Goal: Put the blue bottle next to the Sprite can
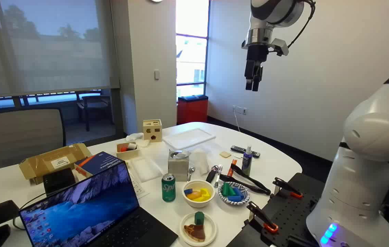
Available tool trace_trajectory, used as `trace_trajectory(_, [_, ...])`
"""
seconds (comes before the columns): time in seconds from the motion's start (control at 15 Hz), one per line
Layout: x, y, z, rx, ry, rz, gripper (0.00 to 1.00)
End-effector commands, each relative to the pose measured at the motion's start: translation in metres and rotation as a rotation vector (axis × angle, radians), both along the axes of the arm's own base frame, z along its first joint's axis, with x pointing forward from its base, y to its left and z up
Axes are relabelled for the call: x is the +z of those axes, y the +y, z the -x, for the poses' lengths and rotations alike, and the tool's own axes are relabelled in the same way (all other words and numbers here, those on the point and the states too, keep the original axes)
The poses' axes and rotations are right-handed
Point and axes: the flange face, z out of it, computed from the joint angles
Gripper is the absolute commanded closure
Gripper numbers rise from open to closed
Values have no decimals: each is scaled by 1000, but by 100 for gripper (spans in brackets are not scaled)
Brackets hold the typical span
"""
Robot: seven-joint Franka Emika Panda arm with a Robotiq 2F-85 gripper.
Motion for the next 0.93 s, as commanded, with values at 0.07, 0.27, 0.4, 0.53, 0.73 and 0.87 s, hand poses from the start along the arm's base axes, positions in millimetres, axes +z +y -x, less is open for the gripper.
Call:
trace_trajectory(0.07, [-13, -7, -16, -111, -29, 3, 0])
trace_trajectory(0.27, [-70, -26, -53, -285, -66, 20, 0])
trace_trajectory(0.4, [-109, -42, -73, -393, -81, 55, 0])
trace_trajectory(0.53, [-157, -60, -92, -492, -70, 101, 0])
trace_trajectory(0.73, [-230, -91, -107, -639, -24, 161, 0])
trace_trajectory(0.87, [-261, -108, -110, -742, 25, 182, 0])
